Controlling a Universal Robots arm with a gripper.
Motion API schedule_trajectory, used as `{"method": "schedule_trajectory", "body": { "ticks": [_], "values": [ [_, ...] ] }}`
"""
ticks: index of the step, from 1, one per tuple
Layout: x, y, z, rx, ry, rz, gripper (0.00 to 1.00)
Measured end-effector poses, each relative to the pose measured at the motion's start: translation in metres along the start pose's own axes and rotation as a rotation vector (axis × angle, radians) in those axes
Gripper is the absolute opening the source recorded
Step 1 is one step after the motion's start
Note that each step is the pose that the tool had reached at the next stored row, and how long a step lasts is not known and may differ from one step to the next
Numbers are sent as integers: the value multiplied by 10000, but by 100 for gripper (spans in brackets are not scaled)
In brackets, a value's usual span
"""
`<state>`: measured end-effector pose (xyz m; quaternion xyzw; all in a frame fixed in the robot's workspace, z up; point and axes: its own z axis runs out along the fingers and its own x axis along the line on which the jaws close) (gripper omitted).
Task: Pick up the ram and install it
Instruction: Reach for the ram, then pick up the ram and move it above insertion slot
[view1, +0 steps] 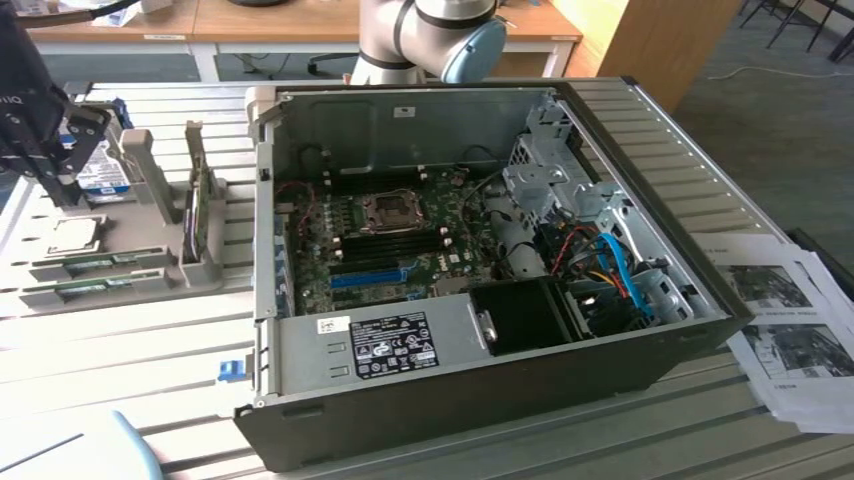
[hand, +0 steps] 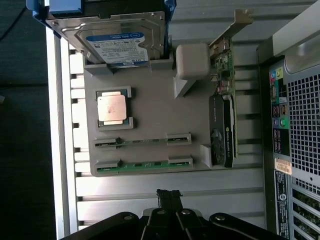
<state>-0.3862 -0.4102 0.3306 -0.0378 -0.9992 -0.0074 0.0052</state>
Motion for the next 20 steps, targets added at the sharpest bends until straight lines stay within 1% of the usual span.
{"method": "schedule_trajectory", "body": {
  "ticks": [15, 17, 20],
  "values": [
    [0, 0, -2, 4, 2, -4, 9],
    [0, 0, -2, 6, 4, -130, 9],
    [0, 0, -1, 11, 10, -627, 9]
  ]
}}
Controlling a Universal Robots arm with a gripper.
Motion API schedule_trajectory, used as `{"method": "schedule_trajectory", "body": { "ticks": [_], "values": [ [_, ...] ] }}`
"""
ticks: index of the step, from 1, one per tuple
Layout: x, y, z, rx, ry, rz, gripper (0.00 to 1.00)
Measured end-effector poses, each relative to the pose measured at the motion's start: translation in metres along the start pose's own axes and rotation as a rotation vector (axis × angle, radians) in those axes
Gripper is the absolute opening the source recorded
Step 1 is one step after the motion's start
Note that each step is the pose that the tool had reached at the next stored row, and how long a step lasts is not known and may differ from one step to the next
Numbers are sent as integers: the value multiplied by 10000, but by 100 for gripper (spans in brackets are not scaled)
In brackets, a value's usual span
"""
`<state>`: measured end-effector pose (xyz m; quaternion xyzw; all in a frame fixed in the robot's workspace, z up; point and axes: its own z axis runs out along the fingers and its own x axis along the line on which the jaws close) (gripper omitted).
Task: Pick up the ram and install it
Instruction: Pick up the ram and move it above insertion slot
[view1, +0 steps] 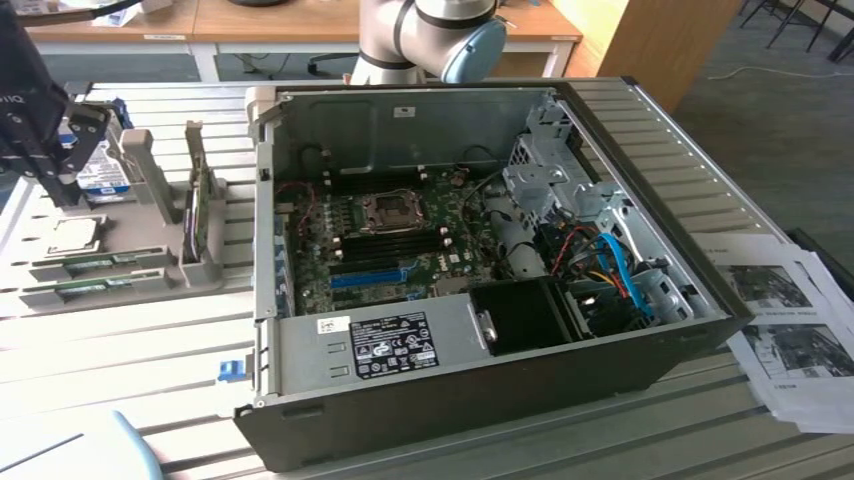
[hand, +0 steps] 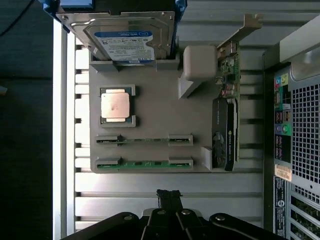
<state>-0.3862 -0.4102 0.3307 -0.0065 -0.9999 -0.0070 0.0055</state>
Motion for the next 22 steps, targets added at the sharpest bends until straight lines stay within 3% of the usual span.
{"method": "schedule_trajectory", "body": {
  "ticks": [22],
  "values": [
    [-1, 0, 34, 45, 57, -4010, 9]
  ]
}}
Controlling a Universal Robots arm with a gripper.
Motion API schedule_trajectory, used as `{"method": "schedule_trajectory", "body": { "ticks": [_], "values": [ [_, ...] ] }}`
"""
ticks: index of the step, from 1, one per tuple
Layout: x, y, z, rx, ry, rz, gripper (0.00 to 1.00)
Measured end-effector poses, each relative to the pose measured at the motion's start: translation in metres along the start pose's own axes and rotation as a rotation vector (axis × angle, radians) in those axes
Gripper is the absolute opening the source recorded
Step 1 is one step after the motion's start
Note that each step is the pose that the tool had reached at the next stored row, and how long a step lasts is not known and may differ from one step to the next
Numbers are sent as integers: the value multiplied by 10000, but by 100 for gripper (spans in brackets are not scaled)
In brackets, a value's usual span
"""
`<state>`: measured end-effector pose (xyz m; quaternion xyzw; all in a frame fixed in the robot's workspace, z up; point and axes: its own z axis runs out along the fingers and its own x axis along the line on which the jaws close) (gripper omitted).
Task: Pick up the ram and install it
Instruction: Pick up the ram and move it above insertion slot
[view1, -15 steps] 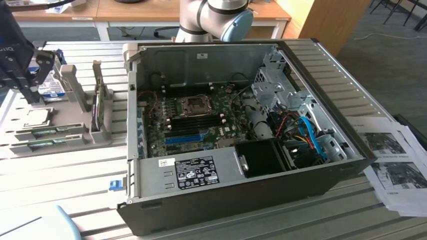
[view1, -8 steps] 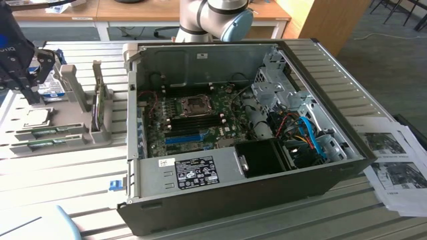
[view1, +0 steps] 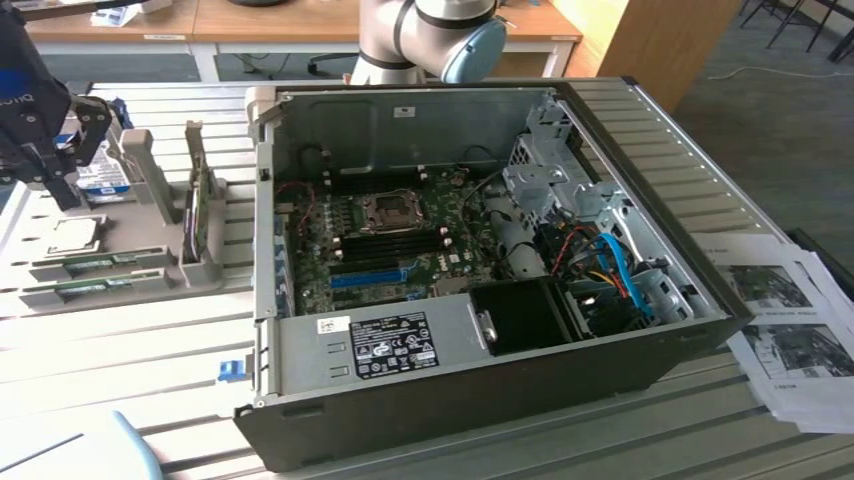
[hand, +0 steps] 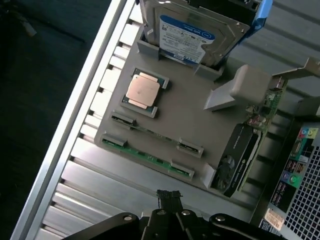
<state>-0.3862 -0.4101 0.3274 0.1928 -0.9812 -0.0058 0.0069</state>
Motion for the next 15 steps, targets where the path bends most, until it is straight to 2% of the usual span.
{"method": "schedule_trajectory", "body": {
  "ticks": [15],
  "values": [
    [0, 0, 25, 31, 38, -2720, 9]
  ]
}}
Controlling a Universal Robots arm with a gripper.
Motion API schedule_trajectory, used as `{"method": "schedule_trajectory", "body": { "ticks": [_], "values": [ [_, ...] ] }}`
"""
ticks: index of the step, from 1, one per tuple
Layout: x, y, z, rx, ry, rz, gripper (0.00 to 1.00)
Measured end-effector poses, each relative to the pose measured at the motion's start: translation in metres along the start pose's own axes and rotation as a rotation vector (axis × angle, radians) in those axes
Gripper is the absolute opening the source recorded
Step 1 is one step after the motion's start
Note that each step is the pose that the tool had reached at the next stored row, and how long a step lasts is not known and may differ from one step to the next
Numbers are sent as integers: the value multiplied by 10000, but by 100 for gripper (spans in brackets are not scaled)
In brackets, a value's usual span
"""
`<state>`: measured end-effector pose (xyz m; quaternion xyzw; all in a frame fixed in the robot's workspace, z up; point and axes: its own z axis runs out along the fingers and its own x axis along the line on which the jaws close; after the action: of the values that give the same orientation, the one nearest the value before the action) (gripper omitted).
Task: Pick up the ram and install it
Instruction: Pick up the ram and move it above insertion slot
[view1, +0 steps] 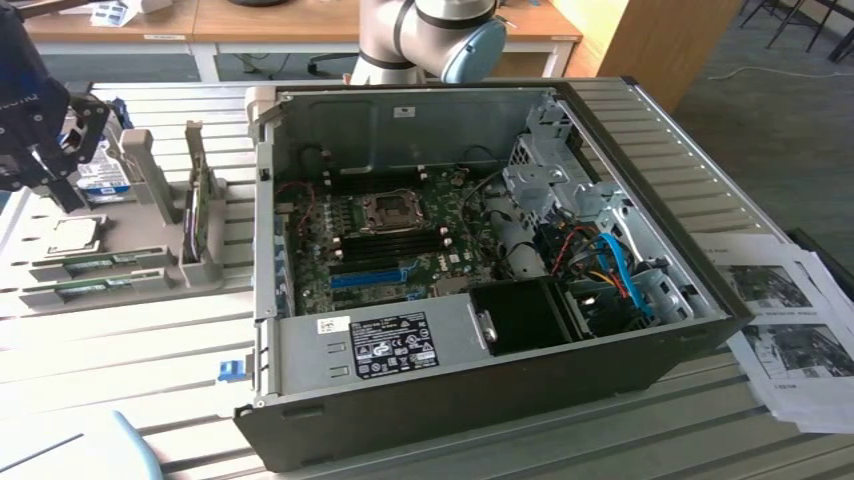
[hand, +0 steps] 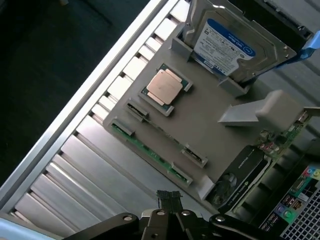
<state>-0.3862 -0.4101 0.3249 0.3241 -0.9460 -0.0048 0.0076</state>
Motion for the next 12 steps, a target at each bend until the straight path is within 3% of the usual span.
{"method": "schedule_trajectory", "body": {
  "ticks": [12],
  "values": [
    [0, 0, 15, 24, 31, -2185, 9]
  ]
}}
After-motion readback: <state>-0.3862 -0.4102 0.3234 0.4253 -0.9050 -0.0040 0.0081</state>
